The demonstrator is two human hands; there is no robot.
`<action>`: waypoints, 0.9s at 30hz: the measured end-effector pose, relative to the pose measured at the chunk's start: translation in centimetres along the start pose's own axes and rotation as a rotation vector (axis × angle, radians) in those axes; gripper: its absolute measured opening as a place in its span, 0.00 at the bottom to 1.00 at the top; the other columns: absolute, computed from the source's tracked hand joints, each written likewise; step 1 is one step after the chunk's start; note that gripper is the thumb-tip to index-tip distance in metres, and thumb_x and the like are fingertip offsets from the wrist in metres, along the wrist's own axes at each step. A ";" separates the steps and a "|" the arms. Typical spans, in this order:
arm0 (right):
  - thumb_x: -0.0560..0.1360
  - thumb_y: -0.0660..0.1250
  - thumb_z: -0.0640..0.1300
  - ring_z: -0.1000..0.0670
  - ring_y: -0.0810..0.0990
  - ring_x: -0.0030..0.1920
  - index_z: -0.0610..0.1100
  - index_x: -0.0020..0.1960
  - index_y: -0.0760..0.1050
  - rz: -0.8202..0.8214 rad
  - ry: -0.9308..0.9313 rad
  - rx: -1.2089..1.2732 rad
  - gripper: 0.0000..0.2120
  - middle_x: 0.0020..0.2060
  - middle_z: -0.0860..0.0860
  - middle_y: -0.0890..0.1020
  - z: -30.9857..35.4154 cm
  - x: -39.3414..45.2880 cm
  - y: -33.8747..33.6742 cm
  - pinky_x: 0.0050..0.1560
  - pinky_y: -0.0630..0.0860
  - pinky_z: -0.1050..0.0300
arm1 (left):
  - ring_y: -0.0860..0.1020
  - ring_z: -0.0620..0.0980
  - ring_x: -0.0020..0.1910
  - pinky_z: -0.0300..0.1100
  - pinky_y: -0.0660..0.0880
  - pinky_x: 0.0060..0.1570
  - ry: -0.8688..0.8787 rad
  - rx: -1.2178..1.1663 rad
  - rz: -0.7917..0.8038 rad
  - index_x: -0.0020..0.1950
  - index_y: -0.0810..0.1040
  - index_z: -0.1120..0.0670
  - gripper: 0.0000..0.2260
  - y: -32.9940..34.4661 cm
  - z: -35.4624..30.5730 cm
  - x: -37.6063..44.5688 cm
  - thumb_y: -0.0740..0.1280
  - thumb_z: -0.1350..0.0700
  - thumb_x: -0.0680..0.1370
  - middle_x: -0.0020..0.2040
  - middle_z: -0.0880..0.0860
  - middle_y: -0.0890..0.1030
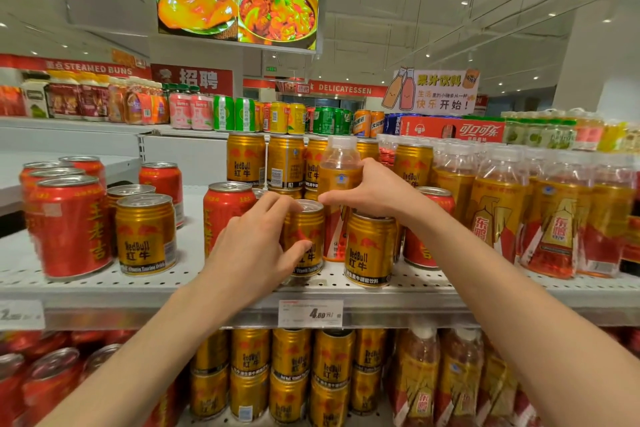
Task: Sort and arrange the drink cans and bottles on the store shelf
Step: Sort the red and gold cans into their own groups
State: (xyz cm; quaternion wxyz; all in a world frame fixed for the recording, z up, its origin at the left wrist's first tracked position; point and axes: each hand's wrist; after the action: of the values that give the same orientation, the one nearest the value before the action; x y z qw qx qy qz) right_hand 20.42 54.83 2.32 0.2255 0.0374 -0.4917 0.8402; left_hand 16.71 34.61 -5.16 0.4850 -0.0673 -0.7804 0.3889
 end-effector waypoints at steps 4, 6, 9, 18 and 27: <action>0.69 0.77 0.59 0.56 0.78 0.46 0.50 0.55 0.72 -0.056 -0.046 0.091 0.23 0.46 0.57 0.77 -0.2 -0.4 0.0 0.43 0.75 0.59 | 0.78 0.44 0.39 0.42 0.77 0.47 0.001 -0.001 0.007 0.66 0.73 0.46 0.21 0.2 0.0 0.0 0.70 0.41 0.76 0.63 0.44 0.75; 0.67 0.78 0.61 0.56 0.81 0.48 0.50 0.62 0.71 -0.142 -0.064 0.140 0.30 0.49 0.57 0.80 0.1 -0.3 -0.1 0.47 0.79 0.57 | 0.77 0.43 0.40 0.39 0.73 0.47 0.002 0.001 0.012 0.66 0.73 0.47 0.21 0.2 0.0 0.0 0.70 0.42 0.77 0.63 0.43 0.75; 0.68 0.77 0.61 0.56 0.83 0.47 0.49 0.62 0.74 -0.245 -0.112 0.240 0.29 0.49 0.56 0.83 0.8 0.3 -1.1 0.50 0.81 0.54 | 0.76 0.43 0.42 0.38 0.72 0.48 0.009 0.003 0.014 0.66 0.72 0.47 0.20 0.1 0.1 0.0 0.70 0.42 0.77 0.63 0.44 0.75; 0.73 0.73 0.58 0.54 0.85 0.45 0.50 0.54 0.77 -0.428 -0.150 0.527 0.16 0.46 0.52 0.85 3.8 -0.8 -5.3 0.50 0.82 0.54 | 0.80 0.45 0.45 0.41 0.78 0.49 0.008 0.002 0.025 0.66 0.72 0.46 0.21 0.0 0.3 0.0 0.69 0.40 0.77 0.63 0.43 0.74; 0.75 0.71 0.56 0.57 0.86 0.39 0.47 0.54 0.80 -0.320 -0.132 0.555 0.14 0.42 0.52 0.87 1.8 -7.8 -4.2 0.40 0.79 0.62 | 0.77 0.39 0.37 0.45 0.80 0.46 0.013 -0.078 0.003 0.65 0.73 0.46 0.19 0.0 0.4 -0.3 0.71 0.44 0.77 0.60 0.42 0.75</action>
State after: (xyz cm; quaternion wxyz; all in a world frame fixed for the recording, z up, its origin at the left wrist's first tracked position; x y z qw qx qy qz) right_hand 28.82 52.38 4.45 0.3035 0.2287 -0.2451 0.8919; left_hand 16.53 34.27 -5.47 0.4866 -0.0899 -0.7916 0.3586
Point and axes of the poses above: each hand's wrist, its own x-axis towards the middle knuckle, its own y-axis out of the palm, z = x × y
